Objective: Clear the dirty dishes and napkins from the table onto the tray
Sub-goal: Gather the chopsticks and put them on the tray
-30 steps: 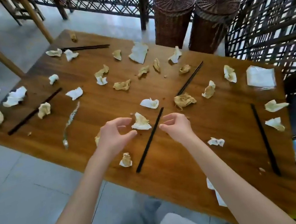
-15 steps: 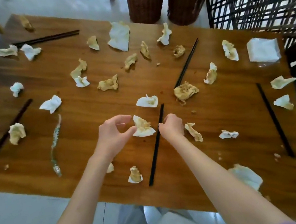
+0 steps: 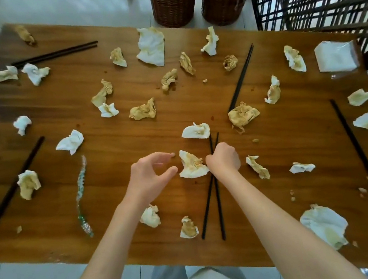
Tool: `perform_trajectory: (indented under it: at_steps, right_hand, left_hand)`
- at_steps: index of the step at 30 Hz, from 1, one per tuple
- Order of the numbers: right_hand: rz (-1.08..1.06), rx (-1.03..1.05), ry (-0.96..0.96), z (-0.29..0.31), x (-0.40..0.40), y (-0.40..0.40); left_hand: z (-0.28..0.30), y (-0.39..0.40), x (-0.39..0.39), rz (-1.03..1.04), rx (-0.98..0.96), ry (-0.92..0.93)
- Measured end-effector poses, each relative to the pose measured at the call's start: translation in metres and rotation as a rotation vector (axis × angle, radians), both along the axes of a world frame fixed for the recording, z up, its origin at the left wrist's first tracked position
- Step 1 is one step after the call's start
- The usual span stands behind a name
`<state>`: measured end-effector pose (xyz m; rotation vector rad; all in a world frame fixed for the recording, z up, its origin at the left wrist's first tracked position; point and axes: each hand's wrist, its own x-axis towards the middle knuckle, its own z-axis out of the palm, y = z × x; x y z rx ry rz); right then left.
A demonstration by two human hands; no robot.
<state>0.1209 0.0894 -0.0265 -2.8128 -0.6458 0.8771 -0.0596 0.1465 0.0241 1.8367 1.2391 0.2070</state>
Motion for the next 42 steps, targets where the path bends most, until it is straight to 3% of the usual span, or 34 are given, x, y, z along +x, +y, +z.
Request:
perform_trajectory:
  at_steps: [8, 15, 22, 26, 33, 42]
  right_hand:
    - [-0.071, 0.134, 0.019, 0.005, -0.002, -0.009]
    - [-0.341, 0.325, 0.246, 0.026, 0.001, -0.007]
    - [-0.354, 0.453, 0.498, 0.070, -0.011, 0.031]
    - [-0.373, 0.487, 0.619, 0.086, -0.038, 0.049]
    - [-0.376, 0.551, 0.643, 0.085, -0.095, 0.087]
    - [-0.526, 0.586, 0.633, 0.078, -0.204, 0.138]
  left_hand:
    - [0.002, 0.011, -0.011, -0.036, -0.008, -0.006]
    - [0.010, 0.009, -0.032, -0.021, -0.014, 0.003]
    - [0.016, 0.008, -0.064, 0.123, 0.033, 0.023]
    - [0.017, 0.018, -0.093, 0.158, 0.041, 0.031]
    - [0.014, 0.076, -0.153, 0.220, 0.066, 0.048]
    - [0.000, 0.161, -0.267, 0.133, 0.082, 0.271]
